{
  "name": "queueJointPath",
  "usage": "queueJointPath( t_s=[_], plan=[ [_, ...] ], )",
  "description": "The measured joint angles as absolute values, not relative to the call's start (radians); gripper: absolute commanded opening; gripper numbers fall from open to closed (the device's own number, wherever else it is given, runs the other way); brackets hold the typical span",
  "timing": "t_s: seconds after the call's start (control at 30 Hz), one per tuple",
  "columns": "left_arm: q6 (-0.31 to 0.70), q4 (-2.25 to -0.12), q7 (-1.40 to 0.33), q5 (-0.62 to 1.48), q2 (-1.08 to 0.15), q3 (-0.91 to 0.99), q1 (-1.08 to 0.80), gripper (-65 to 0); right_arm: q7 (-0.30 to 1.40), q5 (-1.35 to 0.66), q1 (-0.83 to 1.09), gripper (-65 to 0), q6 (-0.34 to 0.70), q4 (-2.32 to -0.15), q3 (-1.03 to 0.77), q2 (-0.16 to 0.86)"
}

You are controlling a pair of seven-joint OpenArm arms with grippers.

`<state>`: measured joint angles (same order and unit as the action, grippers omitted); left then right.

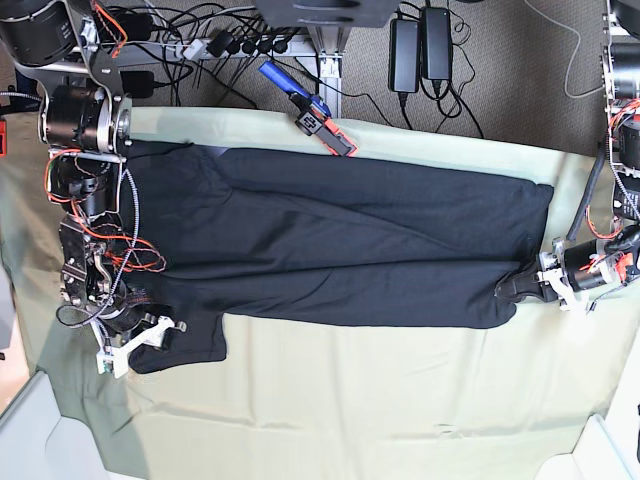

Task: Fold the T-shirt properly
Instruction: 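Fold the grasped edge over the shirt with both grippers into a strip, then regrasp both ends of the folded strip with both grippers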

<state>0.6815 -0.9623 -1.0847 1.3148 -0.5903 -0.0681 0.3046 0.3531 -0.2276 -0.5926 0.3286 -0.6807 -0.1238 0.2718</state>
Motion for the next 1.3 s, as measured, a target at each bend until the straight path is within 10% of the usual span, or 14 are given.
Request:
queueJointPath(
  t_s=[0.37,0.6,1.3],
  plan=[
    [0.682,-0.962,-1.133,1.355,-0.594,-0.068,0.304,-64.9,0.456,-0.226,-0.546,-65.0,0.332,-0.858,-0.121,0.302],
    [0.682,-0.963,-1.246,1.456,-0.629,-0.068,0.257,-42.6,0.501,-0.290,-0.308,-65.0,0.335,-1.274,-0.120,0.363],
    [0.682,-0.963,-1.245,1.457,-0.723,-0.068,0.235,-42.6,0.534,-0.381,0.057,-65.0,0.340,-1.691,-0.164,0.451]
  ],
)
